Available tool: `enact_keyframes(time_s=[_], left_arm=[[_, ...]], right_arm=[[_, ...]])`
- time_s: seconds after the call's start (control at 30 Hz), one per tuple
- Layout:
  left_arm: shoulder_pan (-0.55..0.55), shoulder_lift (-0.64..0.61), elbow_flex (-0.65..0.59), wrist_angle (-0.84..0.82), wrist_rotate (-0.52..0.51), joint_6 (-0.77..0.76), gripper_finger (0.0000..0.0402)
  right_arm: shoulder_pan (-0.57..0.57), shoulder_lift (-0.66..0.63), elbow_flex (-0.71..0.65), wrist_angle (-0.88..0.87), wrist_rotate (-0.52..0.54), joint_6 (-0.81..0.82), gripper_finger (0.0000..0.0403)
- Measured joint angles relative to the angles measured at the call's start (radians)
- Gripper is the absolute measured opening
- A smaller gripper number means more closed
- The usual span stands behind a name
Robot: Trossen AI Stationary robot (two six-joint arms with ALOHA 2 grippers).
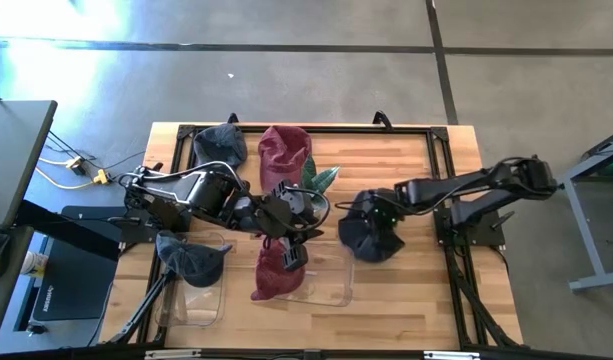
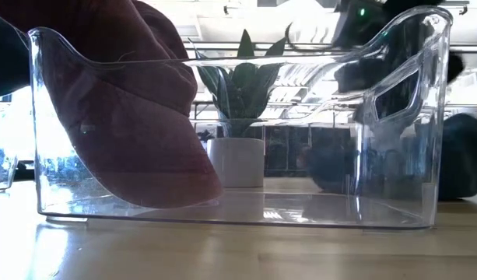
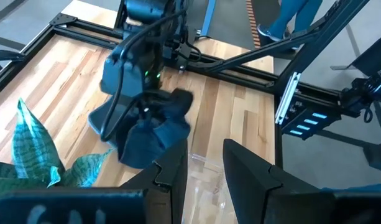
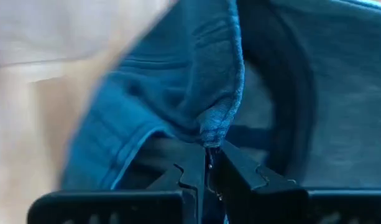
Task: Pick & Place hat
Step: Put the right blue cap into the left transparent bin
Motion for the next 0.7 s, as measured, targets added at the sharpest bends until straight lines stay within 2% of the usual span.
enact_keyframes(time_s=[0.23,0.4,0.53,0.7], left_arm=[[0.0,0.0,0.0,0.0,-0.001,-0.027,0.0098],[0.0,0.0,0.0,0.001,-0.001,-0.027,0.0098],[0.0,0.0,0.0,0.004,-0.001,-0.026,0.0098],[0.0,0.0,0.0,0.029,-0.002,-0.021,0.0098]], right_arm=[[-0.016,0.013,-0.022,0.024,0.115,-0.077,0.0023],[-0.016,0.013,-0.037,0.065,0.197,-0.164,0.0035],[-0.016,0.013,-0.077,0.098,0.328,-0.163,0.0062],[-0.016,0.013,-0.092,0.127,0.391,-0.104,0.0124]])
